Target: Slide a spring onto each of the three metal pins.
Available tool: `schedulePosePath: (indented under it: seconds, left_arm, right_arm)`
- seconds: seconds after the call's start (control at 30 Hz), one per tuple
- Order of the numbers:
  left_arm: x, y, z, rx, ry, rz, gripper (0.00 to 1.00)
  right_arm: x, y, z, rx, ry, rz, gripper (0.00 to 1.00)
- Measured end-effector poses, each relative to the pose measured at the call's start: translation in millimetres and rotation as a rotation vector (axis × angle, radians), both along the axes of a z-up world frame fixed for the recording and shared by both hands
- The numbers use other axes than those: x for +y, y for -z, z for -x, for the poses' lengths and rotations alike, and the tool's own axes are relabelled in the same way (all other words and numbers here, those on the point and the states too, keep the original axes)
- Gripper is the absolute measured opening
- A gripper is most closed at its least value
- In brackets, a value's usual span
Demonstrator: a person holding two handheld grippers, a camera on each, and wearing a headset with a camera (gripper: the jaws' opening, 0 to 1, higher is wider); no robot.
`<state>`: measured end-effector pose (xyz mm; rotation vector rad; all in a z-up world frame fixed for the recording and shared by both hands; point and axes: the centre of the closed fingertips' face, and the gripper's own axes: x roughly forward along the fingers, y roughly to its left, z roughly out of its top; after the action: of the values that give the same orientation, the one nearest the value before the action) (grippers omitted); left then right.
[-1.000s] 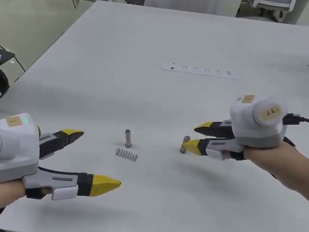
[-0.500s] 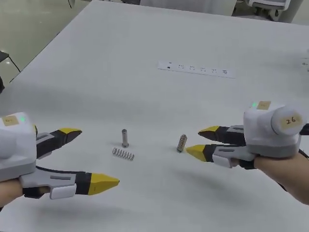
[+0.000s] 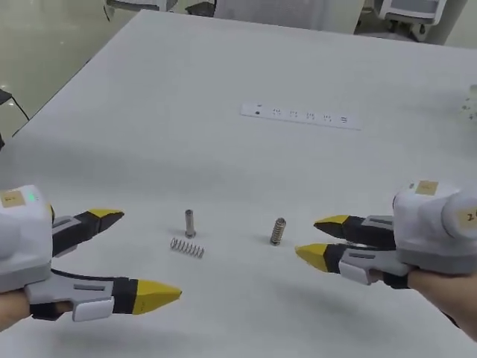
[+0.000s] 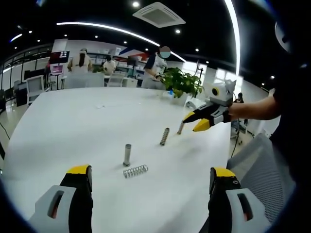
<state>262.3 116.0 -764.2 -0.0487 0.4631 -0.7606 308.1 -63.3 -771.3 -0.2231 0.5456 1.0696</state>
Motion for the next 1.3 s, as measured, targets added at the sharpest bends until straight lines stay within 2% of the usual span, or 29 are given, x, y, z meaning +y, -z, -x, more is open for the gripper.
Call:
schedulePosePath:
  seconds: [0.43, 0.77, 1.03, 1.3]
  left_arm:
    - [0.8, 1.1, 0.4, 0.004, 0.003, 0.002, 0.98]
    - [1.3, 0.3, 1.0, 0.000, 0.002, 0.005, 0.98]
    - [1.7, 1.3, 2.0, 0.002, 0.004, 0.003, 0.98]
    - [2.6, 2.9, 2.1, 0.004, 0.003, -0.001, 0.98]
  right_arm:
    - [-10.4, 10.8, 9.6, 0.026, 0.021, 0.004, 0.31]
    - [-8.9, 16.6, 15.7, 0.043, 0.014, 0.006, 0.30]
    - [8.2, 17.6, 18.8, 0.045, -0.034, 0.016, 0.29]
    - [41.3, 10.4, 16.9, 0.032, -0.086, -0.002, 0.29]
